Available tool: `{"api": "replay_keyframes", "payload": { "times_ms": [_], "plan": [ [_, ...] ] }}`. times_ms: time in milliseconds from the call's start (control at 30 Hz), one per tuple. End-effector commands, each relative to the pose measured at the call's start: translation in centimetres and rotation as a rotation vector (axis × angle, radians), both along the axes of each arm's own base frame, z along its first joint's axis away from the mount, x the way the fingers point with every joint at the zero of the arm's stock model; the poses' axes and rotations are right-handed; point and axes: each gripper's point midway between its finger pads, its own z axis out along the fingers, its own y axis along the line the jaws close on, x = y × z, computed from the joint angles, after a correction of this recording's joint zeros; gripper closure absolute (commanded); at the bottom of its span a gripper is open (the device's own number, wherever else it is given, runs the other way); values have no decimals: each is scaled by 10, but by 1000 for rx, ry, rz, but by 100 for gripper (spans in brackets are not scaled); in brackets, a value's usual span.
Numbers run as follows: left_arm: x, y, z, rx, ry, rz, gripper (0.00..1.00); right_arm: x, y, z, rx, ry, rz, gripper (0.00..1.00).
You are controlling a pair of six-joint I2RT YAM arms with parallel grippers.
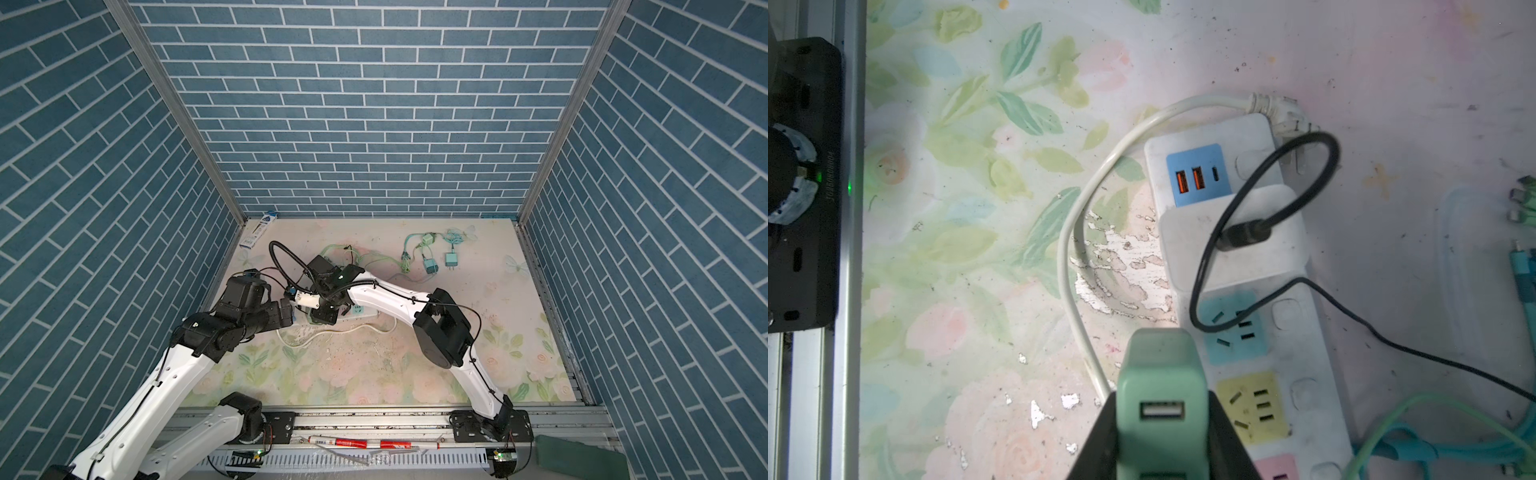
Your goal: Insert the plug
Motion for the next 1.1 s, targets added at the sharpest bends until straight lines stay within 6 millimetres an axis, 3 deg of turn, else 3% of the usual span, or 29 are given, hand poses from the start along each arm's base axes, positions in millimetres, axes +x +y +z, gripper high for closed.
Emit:
{"api": "replay_keyframes", "payload": {
  "times_ms": [0,633,667,1067],
  "plan": [
    [2,0,0,-8,-9,4,0,-16,-5,14,16,2,24,93],
    [-2,3,2,-4,-20,8,0,-11,15,17,59,-9,47,94],
    [-2,4,2,-2,-20,8,0,-11,17,4,40,0,48,94],
    [-8,8,2,8,-23,14,0,16,24,0,32,-47,24,95]
  ]
}}
